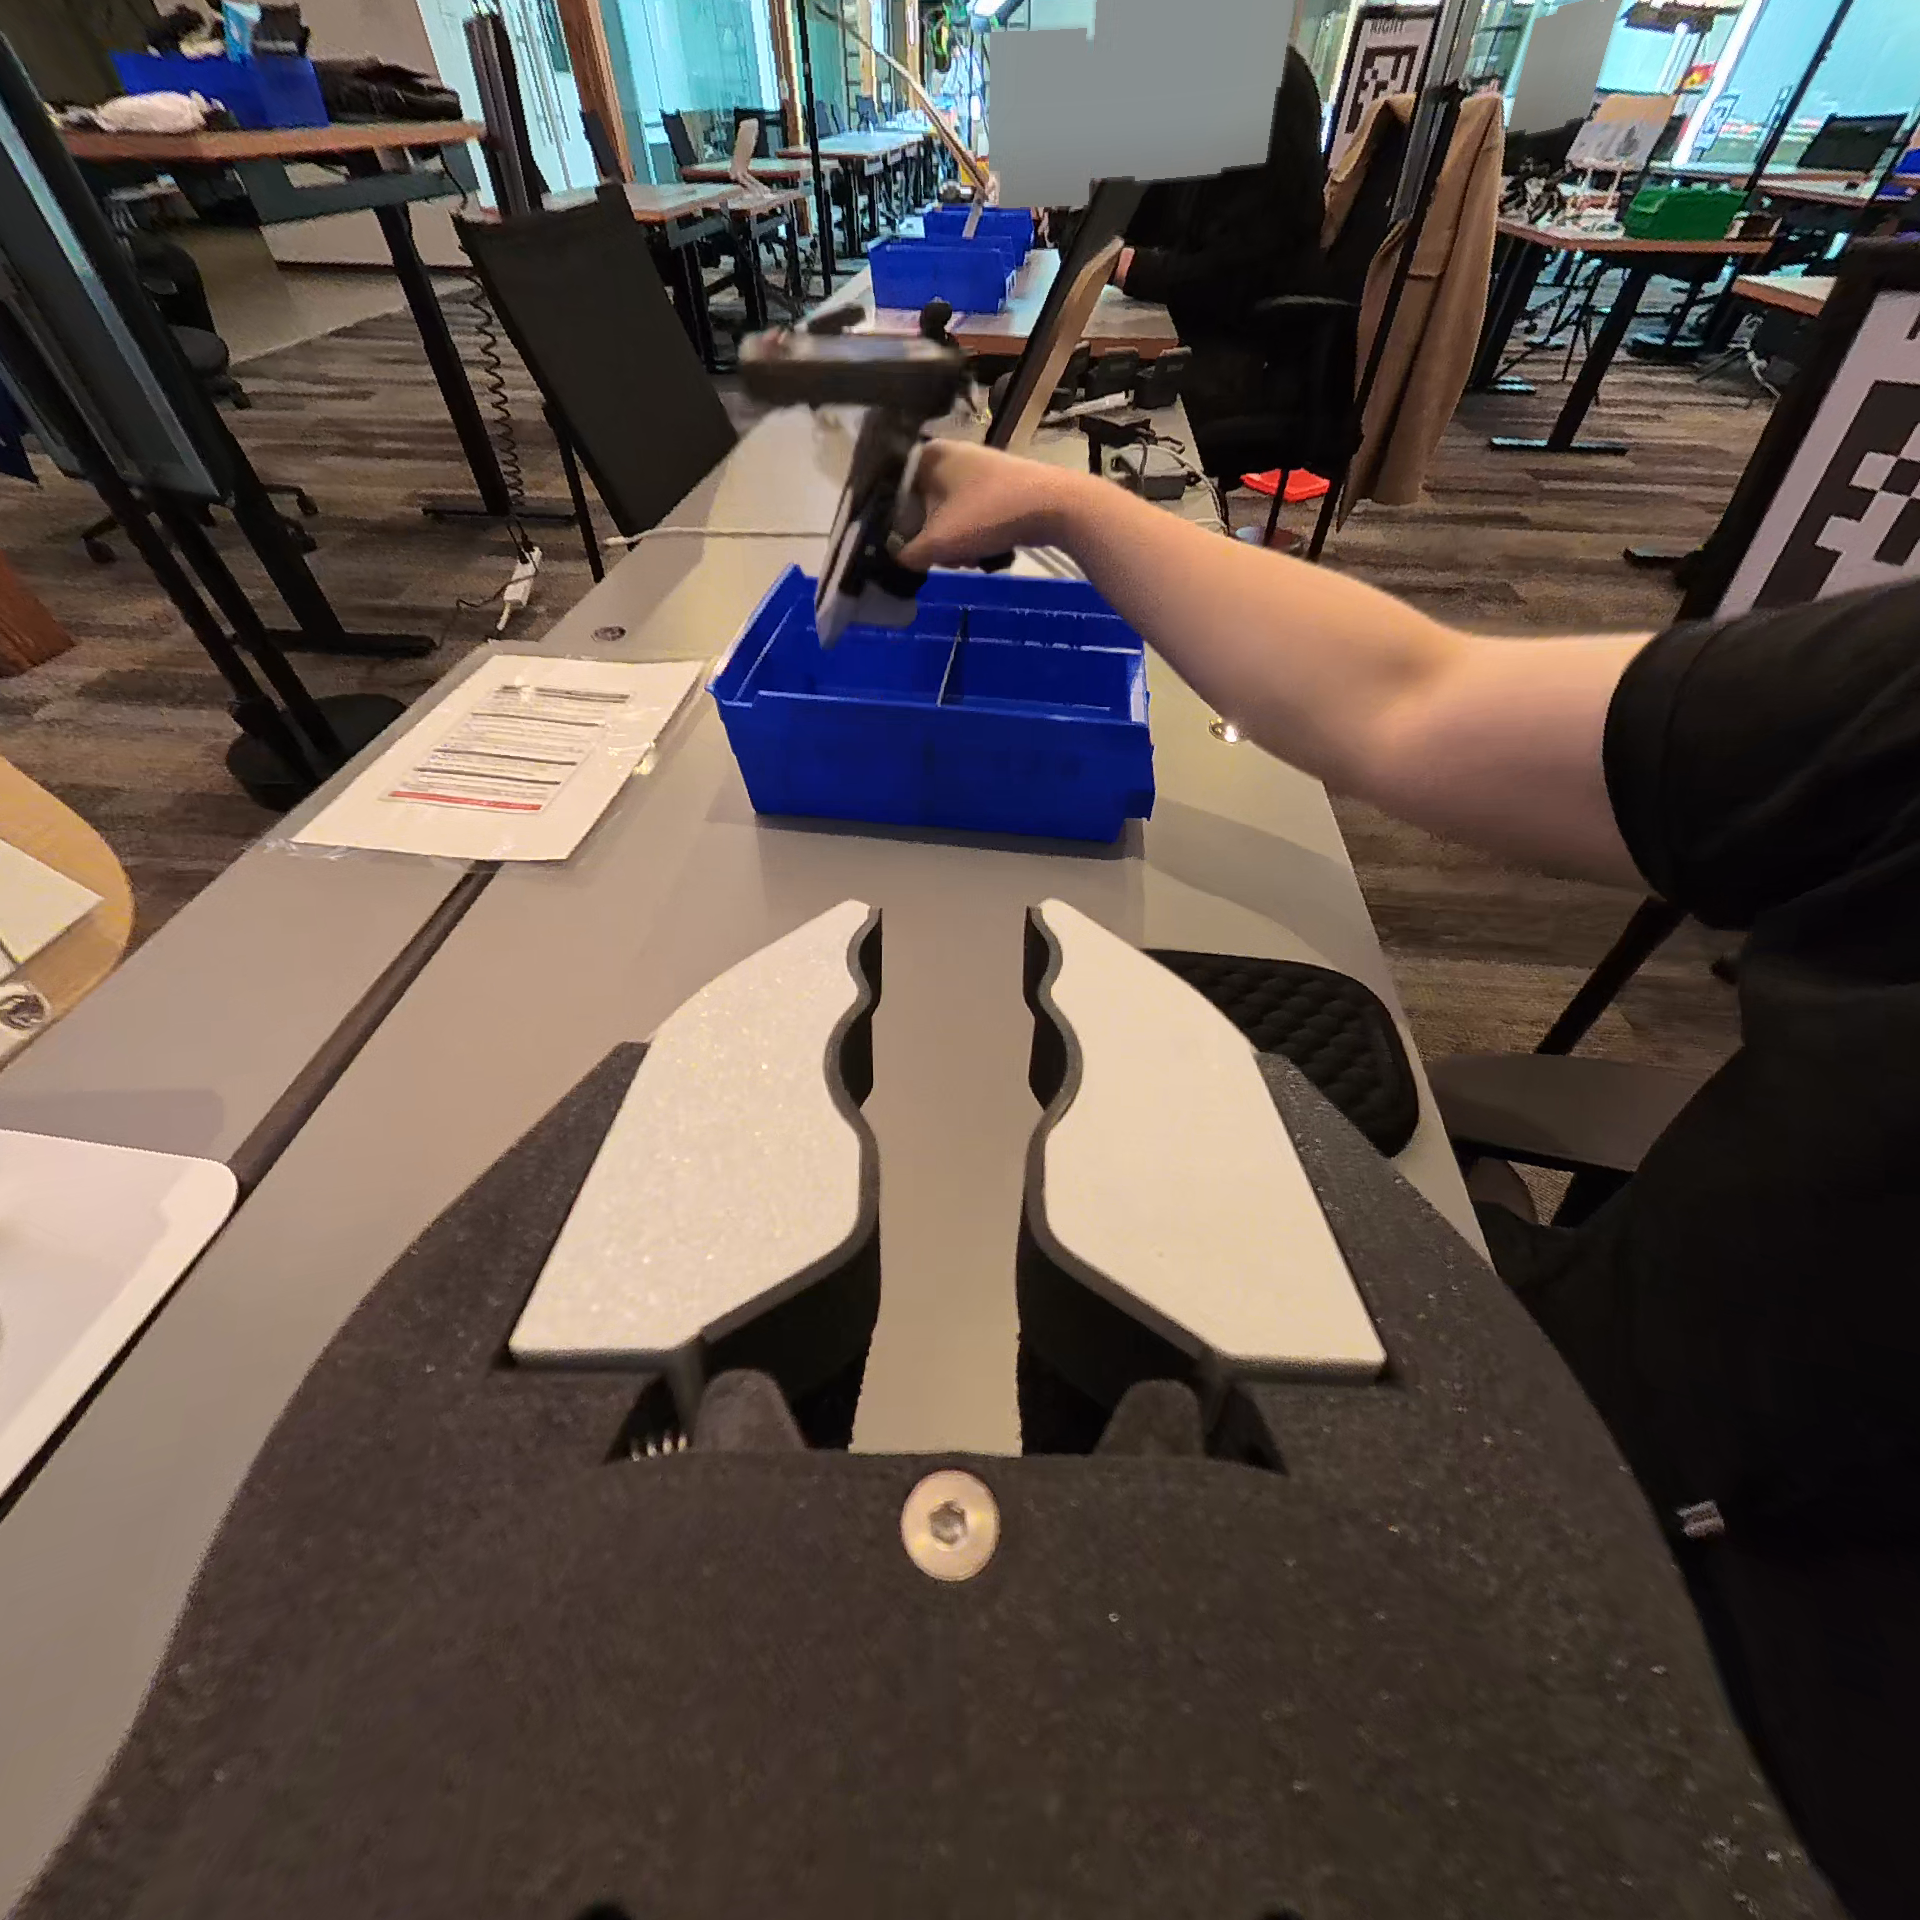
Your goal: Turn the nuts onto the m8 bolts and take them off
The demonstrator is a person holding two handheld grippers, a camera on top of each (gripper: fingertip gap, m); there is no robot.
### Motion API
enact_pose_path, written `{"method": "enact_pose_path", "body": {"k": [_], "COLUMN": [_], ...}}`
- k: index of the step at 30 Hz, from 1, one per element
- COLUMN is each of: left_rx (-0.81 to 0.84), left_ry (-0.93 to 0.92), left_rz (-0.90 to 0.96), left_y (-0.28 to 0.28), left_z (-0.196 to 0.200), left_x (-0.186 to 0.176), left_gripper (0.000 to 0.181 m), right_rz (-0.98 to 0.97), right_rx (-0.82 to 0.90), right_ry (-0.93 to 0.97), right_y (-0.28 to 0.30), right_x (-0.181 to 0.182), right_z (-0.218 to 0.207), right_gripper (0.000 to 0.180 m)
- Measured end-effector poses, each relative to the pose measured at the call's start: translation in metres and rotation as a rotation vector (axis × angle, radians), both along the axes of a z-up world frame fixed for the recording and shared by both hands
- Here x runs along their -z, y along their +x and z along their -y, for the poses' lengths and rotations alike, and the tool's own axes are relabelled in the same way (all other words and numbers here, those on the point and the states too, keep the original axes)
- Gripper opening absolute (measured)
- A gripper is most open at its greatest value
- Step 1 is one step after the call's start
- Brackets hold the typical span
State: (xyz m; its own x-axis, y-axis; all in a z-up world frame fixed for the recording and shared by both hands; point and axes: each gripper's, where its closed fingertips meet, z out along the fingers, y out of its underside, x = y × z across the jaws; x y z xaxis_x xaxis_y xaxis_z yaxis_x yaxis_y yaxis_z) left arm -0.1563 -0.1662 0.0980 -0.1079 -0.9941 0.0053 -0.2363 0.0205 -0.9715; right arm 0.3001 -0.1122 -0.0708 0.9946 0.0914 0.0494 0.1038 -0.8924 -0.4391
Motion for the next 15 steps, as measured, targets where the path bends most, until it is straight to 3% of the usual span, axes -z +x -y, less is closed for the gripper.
{"method": "enact_pose_path", "body": {"k": [4, 7, 11, 15], "left_rx": [-0.045, -0.123, -0.123, -0.173], "left_ry": [0.029, 0.054, -0.015, -0.07], "left_rz": [0.056, 0.058, 0.13, 0.199], "left_y": [-0.004, -0.005, -0.005, -0.014], "left_z": [-0.005, -0.019, -0.018, -0.019], "left_x": [-0.012, -0.012, -0.022, -0.038], "left_gripper": [0.024, 0.024, 0.02, 0.018], "right_rz": [-0.012, -0.115, -0.305, -0.317], "right_rx": [-0.1, -0.31, -0.508, -0.613], "right_ry": [0.648, 1.032, 1.242, 1.289], "right_y": [-0.08, -0.181, -0.289, -0.346], "right_x": [-0.145, -0.227, -0.276, -0.272], "right_z": [-0.011, 0.005, 0.026, 0.021], "right_gripper": [0.023, 0.04, 0.045, 0.04]}}
